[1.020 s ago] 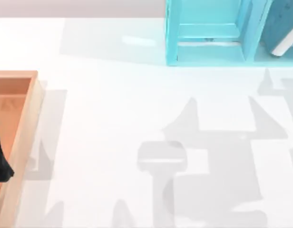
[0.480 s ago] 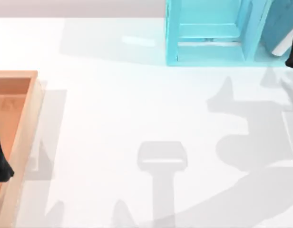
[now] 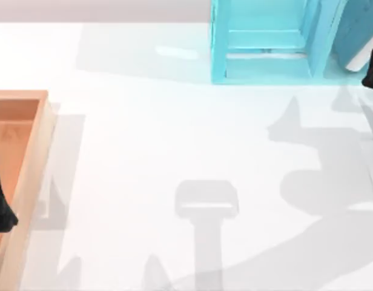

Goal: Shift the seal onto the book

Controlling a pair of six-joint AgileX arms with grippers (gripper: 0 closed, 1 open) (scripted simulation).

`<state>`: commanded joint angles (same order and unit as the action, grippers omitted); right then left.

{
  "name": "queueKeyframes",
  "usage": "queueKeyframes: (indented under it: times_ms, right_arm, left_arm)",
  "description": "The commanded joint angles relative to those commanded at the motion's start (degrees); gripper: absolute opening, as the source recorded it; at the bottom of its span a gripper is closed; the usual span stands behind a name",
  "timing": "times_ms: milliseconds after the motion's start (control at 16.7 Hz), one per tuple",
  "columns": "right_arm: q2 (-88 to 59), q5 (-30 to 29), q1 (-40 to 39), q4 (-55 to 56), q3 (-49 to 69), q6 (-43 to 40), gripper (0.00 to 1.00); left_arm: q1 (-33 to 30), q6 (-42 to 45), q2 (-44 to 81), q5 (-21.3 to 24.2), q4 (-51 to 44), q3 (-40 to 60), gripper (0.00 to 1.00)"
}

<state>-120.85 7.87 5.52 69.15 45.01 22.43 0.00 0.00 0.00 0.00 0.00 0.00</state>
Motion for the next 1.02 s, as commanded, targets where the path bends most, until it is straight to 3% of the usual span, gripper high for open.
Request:
queueKeyframes:
  times_ms: [660,1020]
  right_arm:
    - [-13.92,-1.79,-1.37,-11.34,25.60,0.15,1.00]
    - [-14.82,-1.93,-1.51,-12.23,27.23,0.14,1.00]
  left_arm:
    - [0.00,0.00,0.00,0.00,0.00,0.00,1.00]
    - [0.00,0.00,0.00,0.00,0.00,0.00,1.00]
